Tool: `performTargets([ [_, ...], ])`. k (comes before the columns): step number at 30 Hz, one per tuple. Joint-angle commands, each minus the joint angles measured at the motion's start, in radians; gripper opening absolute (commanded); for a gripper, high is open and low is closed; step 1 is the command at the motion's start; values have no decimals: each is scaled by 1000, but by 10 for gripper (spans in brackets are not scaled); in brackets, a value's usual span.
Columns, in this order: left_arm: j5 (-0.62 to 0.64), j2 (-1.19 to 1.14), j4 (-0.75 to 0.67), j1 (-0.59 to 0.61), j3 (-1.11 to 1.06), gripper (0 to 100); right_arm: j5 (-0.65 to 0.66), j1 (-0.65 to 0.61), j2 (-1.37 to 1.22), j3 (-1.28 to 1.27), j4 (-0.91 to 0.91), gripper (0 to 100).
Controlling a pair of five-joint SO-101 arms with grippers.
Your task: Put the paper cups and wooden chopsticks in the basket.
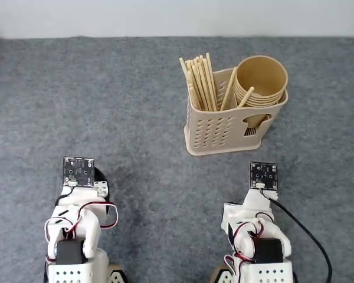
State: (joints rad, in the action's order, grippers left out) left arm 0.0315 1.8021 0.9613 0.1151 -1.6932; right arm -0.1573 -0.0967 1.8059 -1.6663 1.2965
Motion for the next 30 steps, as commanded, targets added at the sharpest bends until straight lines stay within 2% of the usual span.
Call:
performTargets([
  [1,-6,12,-17,5,8,13,-3,8,7,-18,8,9],
  [6,-6,14,84,-18,10,14,-3,8,7,-18,8,9],
  [11,-9,18,308,-37,10,14,-3,8,7,-18,8,9],
  [13,-8,14,276,-35,10,14,-3,8,7,-18,8,9],
  [30,-8,15,301,-35,10,14,-3,8,7,-18,8,9],
])
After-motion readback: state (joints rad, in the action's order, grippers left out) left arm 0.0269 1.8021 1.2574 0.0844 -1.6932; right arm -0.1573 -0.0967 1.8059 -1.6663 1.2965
